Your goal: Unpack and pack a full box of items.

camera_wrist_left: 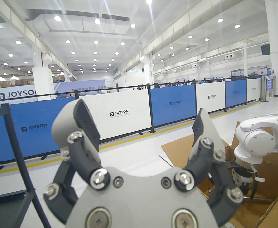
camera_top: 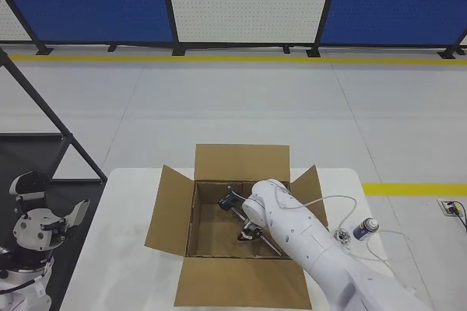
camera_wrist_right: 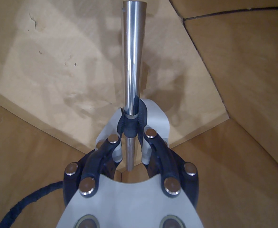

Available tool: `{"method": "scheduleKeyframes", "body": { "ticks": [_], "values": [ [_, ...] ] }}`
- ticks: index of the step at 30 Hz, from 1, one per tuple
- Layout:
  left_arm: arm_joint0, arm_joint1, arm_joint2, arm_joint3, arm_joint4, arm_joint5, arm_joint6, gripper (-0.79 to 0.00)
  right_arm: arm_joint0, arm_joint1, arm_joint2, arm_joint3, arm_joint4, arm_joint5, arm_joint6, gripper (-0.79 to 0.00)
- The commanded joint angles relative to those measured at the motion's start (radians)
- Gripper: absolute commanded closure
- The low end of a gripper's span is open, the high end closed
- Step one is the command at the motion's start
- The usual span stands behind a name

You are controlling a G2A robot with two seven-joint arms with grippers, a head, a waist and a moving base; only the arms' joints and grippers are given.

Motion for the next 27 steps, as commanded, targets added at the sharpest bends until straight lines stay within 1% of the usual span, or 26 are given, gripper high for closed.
{"method": "scheduleKeyframes", "body": {
  "ticks": [1, 3, 4, 7, 14, 18, 21, 23, 27],
  "values": [
    [0.0, 0.0, 0.0, 0.0, 0.0, 0.0, 0.0, -0.785, 0.001, -0.005, 0.002, 0.01, -0.002, -0.001, -0.002, -0.077],
    [0.0, 0.0, 0.0, 0.0, 0.0, 0.0, 0.0, -0.785, 0.003, -0.011, 0.005, 0.021, -0.004, -0.005, -0.002, -0.108],
    [0.0, 0.0, 0.0, 0.0, 0.0, 0.0, 0.0, -0.785, 0.003, -0.013, 0.006, 0.026, -0.004, -0.005, -0.003, -0.111],
    [0.0, 0.0, 0.0, 0.0, 0.0, 0.0, 0.0, -0.785, 0.006, -0.02, 0.012, 0.04, -0.004, -0.01, -0.004, -0.166],
    [0.0, 0.0, 0.0, 0.0, 0.0, 0.0, 0.0, -0.785, 0.011, -0.032, 0.021, 0.063, -0.013, -0.019, -0.011, -0.197],
    [0.0, 0.0, 0.0, 0.0, 0.0, 0.0, 0.0, -0.785, 0.017, -0.037, 0.024, 0.056, -0.026, -0.018, -0.019, -0.234],
    [0.0, 0.0, 0.0, 0.0, 0.0, 0.0, 0.0, -0.785, 0.022, -0.037, 0.025, 0.037, -0.044, -0.011, -0.015, -0.277],
    [0.0, 0.0, 0.0, 0.0, 0.0, 0.0, 0.0, -0.785, 0.027, -0.034, 0.03, 0.021, -0.052, -0.003, -0.013, -0.326],
    [0.0, 0.0, 0.0, 0.0, 0.0, 0.0, 0.0, -0.785, 0.03, -0.018, 0.045, -0.022, -0.069, 0.009, -0.02, -0.348]
  ]
}}
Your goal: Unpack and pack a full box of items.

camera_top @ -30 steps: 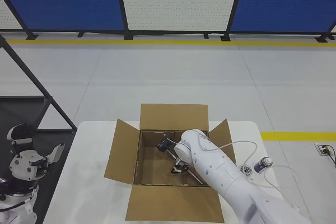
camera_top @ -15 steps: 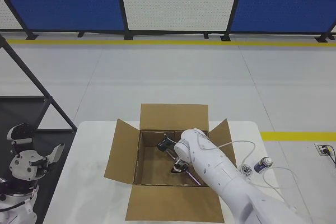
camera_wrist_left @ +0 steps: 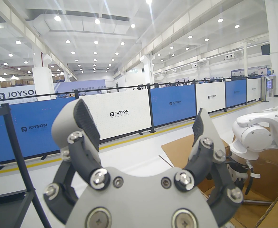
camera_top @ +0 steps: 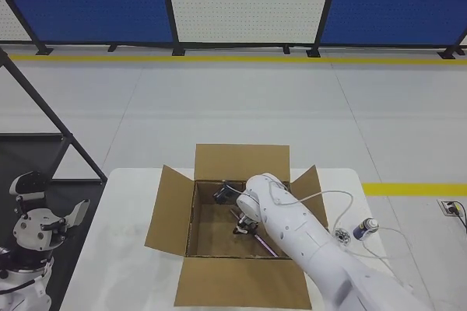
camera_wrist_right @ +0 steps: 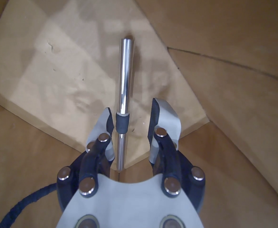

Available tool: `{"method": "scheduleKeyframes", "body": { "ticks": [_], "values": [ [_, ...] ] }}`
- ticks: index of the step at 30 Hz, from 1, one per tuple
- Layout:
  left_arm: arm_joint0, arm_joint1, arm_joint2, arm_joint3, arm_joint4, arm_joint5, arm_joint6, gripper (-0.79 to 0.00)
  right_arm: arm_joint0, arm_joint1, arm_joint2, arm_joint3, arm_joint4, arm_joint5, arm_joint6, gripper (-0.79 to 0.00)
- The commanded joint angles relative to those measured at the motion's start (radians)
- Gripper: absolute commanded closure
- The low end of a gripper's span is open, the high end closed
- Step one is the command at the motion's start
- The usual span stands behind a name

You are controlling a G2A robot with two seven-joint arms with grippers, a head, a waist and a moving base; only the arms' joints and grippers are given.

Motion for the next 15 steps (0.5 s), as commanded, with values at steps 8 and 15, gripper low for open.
{"method": "scheduleKeyframes", "body": {
  "ticks": [8, 15],
  "values": [
    [0.0, 0.0, 0.0, 0.0, 0.0, 0.0, 0.0, -0.785, -0.028, 0.079, 0.058, -0.195, -0.066, 0.062, 0.028, -0.366],
    [0.0, 0.0, 0.0, 0.0, 0.0, 0.0, 0.0, -0.785, -0.166, 0.223, 0.2, -0.599, -0.193, 0.119, 0.131, -0.462]
  ]
}}
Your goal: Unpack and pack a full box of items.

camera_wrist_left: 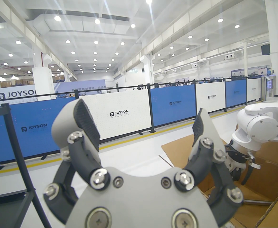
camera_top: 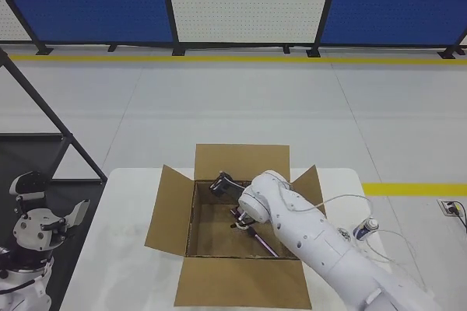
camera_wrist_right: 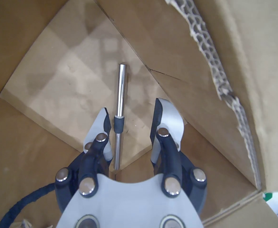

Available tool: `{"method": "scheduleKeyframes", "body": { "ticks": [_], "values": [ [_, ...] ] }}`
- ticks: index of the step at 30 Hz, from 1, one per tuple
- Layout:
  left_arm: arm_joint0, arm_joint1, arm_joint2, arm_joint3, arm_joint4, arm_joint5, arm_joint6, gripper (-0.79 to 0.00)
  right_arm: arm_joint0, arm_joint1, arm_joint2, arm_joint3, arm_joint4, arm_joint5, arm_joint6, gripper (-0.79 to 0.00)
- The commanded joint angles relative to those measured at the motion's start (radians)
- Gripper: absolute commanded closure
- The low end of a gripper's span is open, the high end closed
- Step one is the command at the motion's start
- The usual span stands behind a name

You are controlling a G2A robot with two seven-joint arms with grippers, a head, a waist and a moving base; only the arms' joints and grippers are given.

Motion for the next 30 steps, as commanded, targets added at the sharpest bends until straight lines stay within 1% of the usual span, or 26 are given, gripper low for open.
{"method": "scheduleKeyframes", "body": {
  "ticks": [1, 3, 5, 7, 9, 11, 17, 20, 21, 22, 30],
  "values": [
    [0.0, 0.0, 0.0, 0.0, 0.0, 0.0, 0.0, -0.785, -0.076, 0.056, 0.068, -0.183, -0.057, 0.018, 0.055, -0.554],
    [0.0, 0.0, 0.0, 0.0, 0.0, 0.0, 0.0, -0.785, -0.163, 0.105, 0.143, -0.35, -0.114, 0.024, 0.106, -0.785],
    [0.0, 0.0, 0.0, 0.0, 0.0, 0.0, 0.0, -0.785, -0.259, 0.147, 0.223, -0.512, -0.156, 0.004, 0.138, -0.785],
    [0.0, 0.0, 0.0, 0.0, 0.0, 0.0, 0.0, -0.785, -0.351, 0.179, 0.301, -0.643, -0.184, -0.019, 0.145, -0.785],
    [0.0, 0.0, 0.0, 0.0, 0.0, 0.0, 0.0, -0.785, -0.424, 0.201, 0.359, -0.737, -0.205, -0.043, 0.132, -0.785],
    [0.0, 0.0, 0.0, 0.0, 0.0, 0.0, 0.0, -0.785, -0.475, 0.213, 0.397, -0.802, -0.215, -0.059, 0.1, -0.785],
    [0.0, 0.0, 0.0, 0.0, 0.0, 0.0, 0.0, -0.785, -0.577, 0.233, 0.487, -0.932, -0.211, -0.098, -0.044, -0.785],
    [0.0, 0.0, 0.0, 0.0, 0.0, 0.0, 0.0, -0.785, -0.641, 0.245, 0.55, -1.0, -0.184, -0.124, -0.13, -0.785],
    [0.0, 0.0, 0.0, 0.0, 0.0, 0.0, 0.0, -0.785, -0.665, 0.248, 0.58, -1.015, -0.173, -0.108, -0.16, -0.785],
    [0.0, 0.0, 0.0, 0.0, 0.0, 0.0, 0.0, -0.785, -0.683, 0.25, 0.598, -1.023, -0.196, -0.073, -0.161, -0.785],
    [0.0, 0.0, 0.0, 0.0, 0.0, 0.0, 0.0, -0.785, -0.683, 0.25, 0.598, -1.023, -0.196, -0.073, -0.161, -0.785]
  ]
}}
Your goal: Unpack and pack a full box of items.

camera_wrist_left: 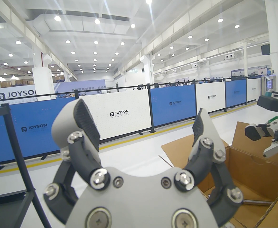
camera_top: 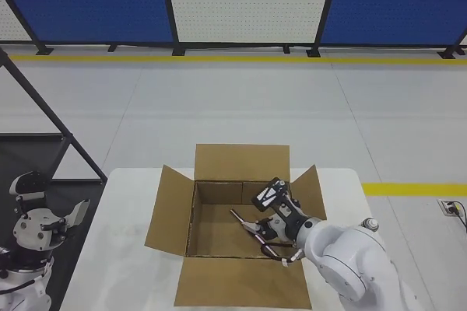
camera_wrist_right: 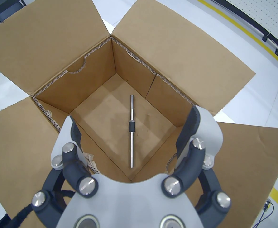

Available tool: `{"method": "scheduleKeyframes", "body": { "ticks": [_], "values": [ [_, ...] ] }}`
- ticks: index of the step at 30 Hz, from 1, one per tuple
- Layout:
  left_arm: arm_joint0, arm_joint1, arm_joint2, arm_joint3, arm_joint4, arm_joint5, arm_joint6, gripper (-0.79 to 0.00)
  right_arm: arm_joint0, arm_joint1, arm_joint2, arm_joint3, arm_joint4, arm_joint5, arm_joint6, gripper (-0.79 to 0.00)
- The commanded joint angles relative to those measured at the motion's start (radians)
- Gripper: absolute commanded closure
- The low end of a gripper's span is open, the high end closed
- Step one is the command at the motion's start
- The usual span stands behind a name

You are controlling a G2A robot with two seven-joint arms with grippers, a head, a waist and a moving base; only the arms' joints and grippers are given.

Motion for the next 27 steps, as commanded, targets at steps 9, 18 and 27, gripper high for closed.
{"method": "scheduleKeyframes", "body": {
  "ticks": [9, 18, 27],
  "values": [
    [0.0, 0.0, 0.0, 0.0, 0.0, 0.0, 0.0, -0.785, -0.016, 0.003, 0.015, -0.024, -0.008, -0.012, -0.034, -0.785],
    [0.0, 0.0, 0.0, 0.0, 0.0, 0.0, 0.0, -0.785, -0.204, 0.047, 0.375, -0.337, 0.085, -0.189, -0.158, -0.785],
    [0.0, 0.0, 0.0, 0.0, 0.0, 0.0, 0.0, -0.785, -0.485, 0.07, 0.812, -0.392, 0.242, -0.314, -0.257, -0.785]
  ]
}}
